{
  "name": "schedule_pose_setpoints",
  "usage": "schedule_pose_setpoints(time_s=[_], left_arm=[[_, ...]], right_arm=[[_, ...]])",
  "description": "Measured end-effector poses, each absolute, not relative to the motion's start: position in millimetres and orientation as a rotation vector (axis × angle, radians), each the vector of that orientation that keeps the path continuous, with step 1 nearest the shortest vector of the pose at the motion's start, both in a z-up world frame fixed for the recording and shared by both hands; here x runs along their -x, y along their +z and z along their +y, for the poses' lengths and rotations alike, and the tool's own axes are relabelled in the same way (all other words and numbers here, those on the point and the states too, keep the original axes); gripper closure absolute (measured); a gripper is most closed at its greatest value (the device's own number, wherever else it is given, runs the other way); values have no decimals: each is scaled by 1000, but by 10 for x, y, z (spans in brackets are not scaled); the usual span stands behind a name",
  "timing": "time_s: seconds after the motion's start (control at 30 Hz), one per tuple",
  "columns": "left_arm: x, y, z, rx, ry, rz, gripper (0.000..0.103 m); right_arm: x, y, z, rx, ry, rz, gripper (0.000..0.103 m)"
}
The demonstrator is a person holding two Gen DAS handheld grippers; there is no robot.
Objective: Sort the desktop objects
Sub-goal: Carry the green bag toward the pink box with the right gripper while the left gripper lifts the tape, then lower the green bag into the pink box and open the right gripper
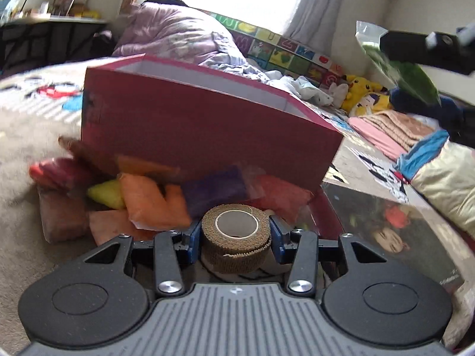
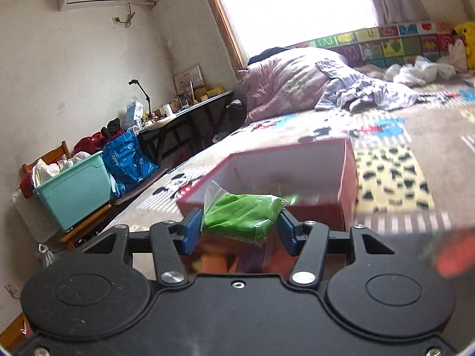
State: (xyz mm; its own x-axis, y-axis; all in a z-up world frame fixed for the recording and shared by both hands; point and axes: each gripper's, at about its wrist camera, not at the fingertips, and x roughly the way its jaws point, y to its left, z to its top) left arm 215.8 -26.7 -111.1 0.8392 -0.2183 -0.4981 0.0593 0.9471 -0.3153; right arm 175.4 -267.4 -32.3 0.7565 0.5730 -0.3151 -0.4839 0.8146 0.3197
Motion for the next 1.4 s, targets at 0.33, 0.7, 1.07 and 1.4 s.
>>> schedule_pose_setpoints(time_s=[0.33, 0.7, 1.07, 1.4], left_arm=[[-2201, -1168, -203, 367, -153, 567, 59], [-2245, -1137, -154, 358, -150, 568, 59], [-2286, -1129, -97, 357, -151, 564, 59], [-2291, -1134, -84, 353, -150, 567, 59]], right_arm=[[-2265, -150, -2221, -124, 559, 513, 49], [-2802, -152, -1572, -32, 440, 766, 49], [-3172, -372, -1370, 37, 343, 915, 48], [-3191, -329, -1392, 35, 347, 875, 36]])
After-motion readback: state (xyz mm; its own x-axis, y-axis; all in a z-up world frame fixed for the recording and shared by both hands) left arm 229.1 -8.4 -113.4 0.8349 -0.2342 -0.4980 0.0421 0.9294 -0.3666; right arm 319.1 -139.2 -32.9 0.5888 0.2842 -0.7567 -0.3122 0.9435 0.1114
